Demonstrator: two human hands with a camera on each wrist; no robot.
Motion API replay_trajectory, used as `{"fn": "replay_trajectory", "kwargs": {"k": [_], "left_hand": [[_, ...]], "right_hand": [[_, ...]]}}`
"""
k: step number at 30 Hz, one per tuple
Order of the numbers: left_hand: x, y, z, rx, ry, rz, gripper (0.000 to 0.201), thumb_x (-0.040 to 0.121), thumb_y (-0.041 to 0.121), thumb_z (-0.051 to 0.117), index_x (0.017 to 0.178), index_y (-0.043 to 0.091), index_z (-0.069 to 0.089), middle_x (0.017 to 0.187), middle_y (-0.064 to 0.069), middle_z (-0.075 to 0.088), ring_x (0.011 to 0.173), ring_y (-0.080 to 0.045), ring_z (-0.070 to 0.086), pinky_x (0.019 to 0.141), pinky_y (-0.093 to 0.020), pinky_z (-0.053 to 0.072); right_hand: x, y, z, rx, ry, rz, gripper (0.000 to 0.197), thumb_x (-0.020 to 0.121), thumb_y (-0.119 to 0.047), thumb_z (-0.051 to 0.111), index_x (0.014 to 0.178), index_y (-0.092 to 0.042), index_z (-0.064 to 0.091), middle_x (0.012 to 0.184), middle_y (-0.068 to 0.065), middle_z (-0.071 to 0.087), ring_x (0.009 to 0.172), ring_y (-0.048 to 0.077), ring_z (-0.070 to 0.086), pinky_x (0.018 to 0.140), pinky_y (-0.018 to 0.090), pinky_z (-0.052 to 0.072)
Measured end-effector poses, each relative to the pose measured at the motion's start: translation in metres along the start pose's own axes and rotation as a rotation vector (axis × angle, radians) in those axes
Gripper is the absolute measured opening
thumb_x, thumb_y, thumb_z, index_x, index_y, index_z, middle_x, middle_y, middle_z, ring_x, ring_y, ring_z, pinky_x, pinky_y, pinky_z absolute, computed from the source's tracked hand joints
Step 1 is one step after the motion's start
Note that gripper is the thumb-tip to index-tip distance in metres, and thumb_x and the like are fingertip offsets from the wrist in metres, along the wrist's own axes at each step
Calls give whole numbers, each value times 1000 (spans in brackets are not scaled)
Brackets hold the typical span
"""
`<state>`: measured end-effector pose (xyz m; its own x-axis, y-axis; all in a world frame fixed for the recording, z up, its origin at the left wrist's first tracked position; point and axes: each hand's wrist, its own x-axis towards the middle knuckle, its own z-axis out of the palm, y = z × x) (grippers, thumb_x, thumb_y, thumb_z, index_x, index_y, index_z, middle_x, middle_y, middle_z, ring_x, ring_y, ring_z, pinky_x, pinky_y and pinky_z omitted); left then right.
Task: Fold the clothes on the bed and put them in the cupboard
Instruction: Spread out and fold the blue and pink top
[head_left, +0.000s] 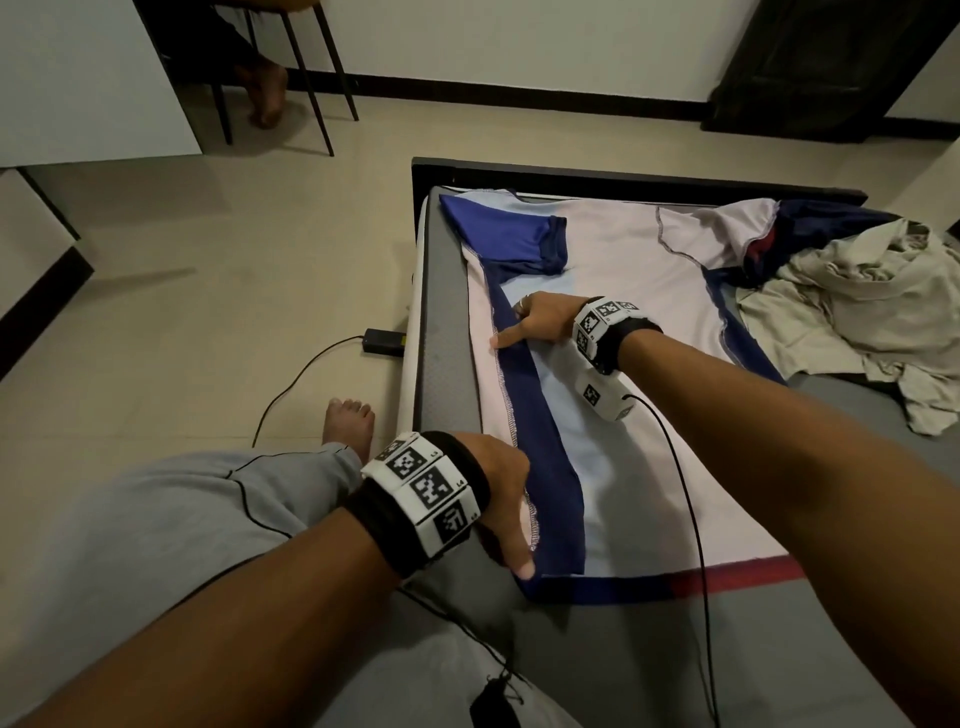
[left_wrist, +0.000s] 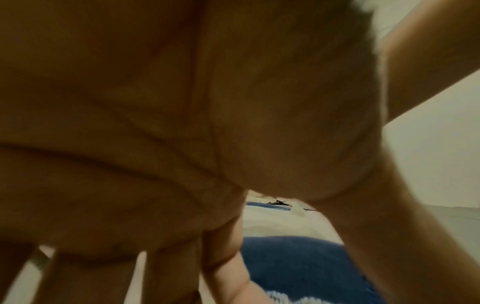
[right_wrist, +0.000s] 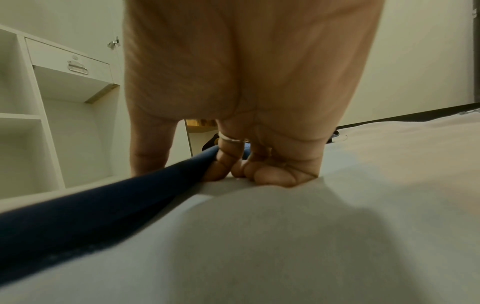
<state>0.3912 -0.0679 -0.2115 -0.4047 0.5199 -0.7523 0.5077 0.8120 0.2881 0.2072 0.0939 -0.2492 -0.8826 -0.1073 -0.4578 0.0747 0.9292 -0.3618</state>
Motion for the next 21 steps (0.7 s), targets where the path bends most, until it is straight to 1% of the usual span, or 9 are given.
{"fn": "replay_trajectory", "kwargs": {"k": [2, 4, 6, 9, 12, 14, 17, 19, 21], "left_hand": [[2, -2, 4, 45, 0, -49, 47, 64, 55, 85, 86, 19, 64, 85, 5, 66, 86, -20, 64, 86, -36, 55], [3, 0, 6, 51, 25, -53, 52, 62, 60, 84, 89, 20, 66, 92, 3, 70, 88, -19, 66, 87, -39, 56], [1, 7, 9, 82, 87, -61, 59, 60, 75, 76, 81, 21, 67, 84, 3, 72, 80, -17, 68, 81, -37, 58], [-2, 17, 13, 152, 267, -94, 75, 62, 89, 59, 79, 16, 64, 76, 1, 68, 70, -18, 64, 67, -31, 54], [-2, 19, 4, 91, 394, -123, 70, 80, 83, 45, 72, 15, 56, 71, -1, 61, 68, -20, 60, 66, -34, 51], [-2, 11, -5, 21, 398, -139, 56, 94, 67, 43, 73, 15, 53, 76, -2, 62, 71, -21, 59, 73, -36, 53], [-3, -5, -15, -80, 362, -132, 36, 102, 39, 47, 87, 9, 57, 93, -6, 72, 70, -20, 63, 71, -28, 53], [-1, -14, -16, -143, 335, -143, 26, 101, 30, 52, 88, 9, 60, 90, -4, 75, 57, -13, 60, 58, -21, 51], [0, -20, -12, -165, 271, -167, 20, 95, 26, 62, 86, 9, 67, 86, -3, 76, 58, -13, 64, 65, -24, 56]], "right_hand": [[-10, 0, -3, 40, 8, -28, 51, 72, -60, 80, 87, -15, 60, 78, 3, 64, 74, 21, 56, 67, 32, 48], [-30, 3, -2, 63, 11, -47, 50, 78, -49, 80, 112, -17, 61, 94, 3, 70, 84, 20, 64, 81, 36, 56], [-65, 9, 4, -24, 73, -86, 57, 84, -40, 77, 130, -17, 52, 109, 2, 65, 97, 21, 63, 89, 35, 51], [-135, 25, 26, -112, 213, -137, 33, 86, -26, 70, 116, -19, 56, 99, -1, 59, 95, 24, 62, 78, 30, 43], [-210, 38, 54, -158, 199, -99, 12, 84, -36, 67, 89, -29, 58, 77, -11, 58, 77, 17, 61, 66, 29, 45], [-249, 40, 77, -99, 100, -107, 17, 83, -45, 68, 87, -33, 57, 75, -11, 58, 71, 9, 58, 65, 25, 46], [-281, 31, 115, -109, 52, -265, 46, 78, -53, 69, 119, -42, 51, 109, -19, 51, 94, 3, 51, 79, 23, 47], [-278, 25, 134, -279, 100, -377, 73, 75, -62, 67, 140, -42, 39, 128, -14, 40, 109, 8, 41, 89, 24, 45], [-266, 21, 141, -398, 167, -442, 76, 81, -60, 64, 147, -39, 34, 137, -6, 37, 115, 15, 39, 94, 30, 45]]}}
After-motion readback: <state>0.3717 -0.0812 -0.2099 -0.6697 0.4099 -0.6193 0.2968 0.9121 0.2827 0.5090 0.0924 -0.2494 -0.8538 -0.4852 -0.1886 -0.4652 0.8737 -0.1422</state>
